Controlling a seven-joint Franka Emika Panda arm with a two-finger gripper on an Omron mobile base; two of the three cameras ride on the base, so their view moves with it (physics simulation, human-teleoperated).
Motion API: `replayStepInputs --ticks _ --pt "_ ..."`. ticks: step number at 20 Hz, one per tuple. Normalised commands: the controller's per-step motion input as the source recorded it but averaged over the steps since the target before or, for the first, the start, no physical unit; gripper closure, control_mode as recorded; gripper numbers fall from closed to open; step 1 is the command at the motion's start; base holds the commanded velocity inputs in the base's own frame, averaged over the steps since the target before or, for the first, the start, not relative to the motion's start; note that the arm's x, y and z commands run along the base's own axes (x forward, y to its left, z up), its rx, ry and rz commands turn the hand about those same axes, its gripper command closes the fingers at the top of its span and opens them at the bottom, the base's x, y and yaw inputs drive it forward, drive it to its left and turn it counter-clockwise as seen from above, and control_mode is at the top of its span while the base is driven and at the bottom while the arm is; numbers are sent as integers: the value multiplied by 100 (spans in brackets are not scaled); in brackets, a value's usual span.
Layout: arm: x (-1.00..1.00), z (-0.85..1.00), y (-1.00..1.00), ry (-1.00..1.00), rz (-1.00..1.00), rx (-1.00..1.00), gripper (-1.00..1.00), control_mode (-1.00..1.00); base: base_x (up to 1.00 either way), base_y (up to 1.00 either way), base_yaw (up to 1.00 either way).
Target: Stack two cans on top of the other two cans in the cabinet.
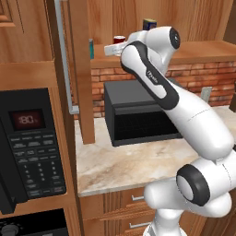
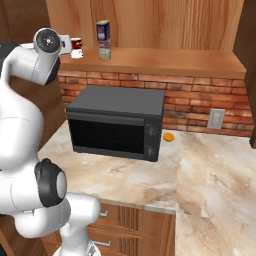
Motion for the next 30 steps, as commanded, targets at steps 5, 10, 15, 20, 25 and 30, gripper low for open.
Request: replayStepInputs --ticks 5,10,15,20,25,30 --pt "29 -3 8 0 5 0 -100 -100 0 0 0" --pt "31 0 2 0 5 0 -100 -100 0 0 0" --pt "27 0 1 0 8 0 -100 -100 0 0 0" --pt "21 0 13 0 6 0 -100 -100 0 0 0" --pt "20 -1 22 0 2 0 -100 -100 0 0 0" --pt "20 0 27 0 0 0 -100 -100 0 0 0"
